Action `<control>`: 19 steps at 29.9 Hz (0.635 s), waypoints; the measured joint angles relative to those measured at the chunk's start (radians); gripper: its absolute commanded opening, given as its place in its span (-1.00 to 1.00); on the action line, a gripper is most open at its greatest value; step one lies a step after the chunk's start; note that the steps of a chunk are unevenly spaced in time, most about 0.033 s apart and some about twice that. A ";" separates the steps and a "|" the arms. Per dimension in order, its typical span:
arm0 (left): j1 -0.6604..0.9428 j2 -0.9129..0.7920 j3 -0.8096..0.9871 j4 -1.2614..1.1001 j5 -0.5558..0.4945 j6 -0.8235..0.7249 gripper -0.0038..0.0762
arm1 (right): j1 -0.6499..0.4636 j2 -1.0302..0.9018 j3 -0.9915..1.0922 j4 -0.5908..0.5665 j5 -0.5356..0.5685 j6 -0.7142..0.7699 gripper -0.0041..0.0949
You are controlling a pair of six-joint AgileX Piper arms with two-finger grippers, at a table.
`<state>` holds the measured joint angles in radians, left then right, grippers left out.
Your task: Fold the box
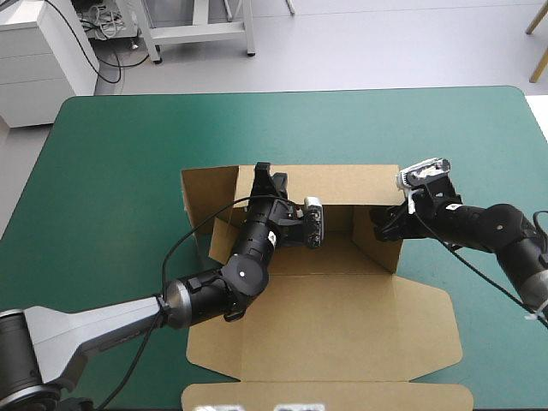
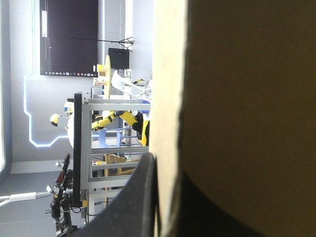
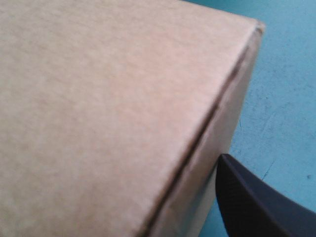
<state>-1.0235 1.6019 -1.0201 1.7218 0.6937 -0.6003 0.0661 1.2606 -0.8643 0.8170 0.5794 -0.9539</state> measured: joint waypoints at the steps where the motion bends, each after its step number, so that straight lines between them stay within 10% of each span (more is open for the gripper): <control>1: 0.000 0.000 0.000 -0.001 0.002 -0.007 -0.92 | 0.012 0.000 0.000 -0.006 -0.010 0.002 0.25; 19: 0.001 0.000 0.000 -0.043 0.043 -0.013 -0.92 | 0.108 -0.019 0.058 -0.077 -0.081 0.154 0.24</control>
<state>-1.0225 1.6019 -1.0201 1.6786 0.7364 -0.6132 0.1741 1.2412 -0.8060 0.7396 0.4982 -0.8003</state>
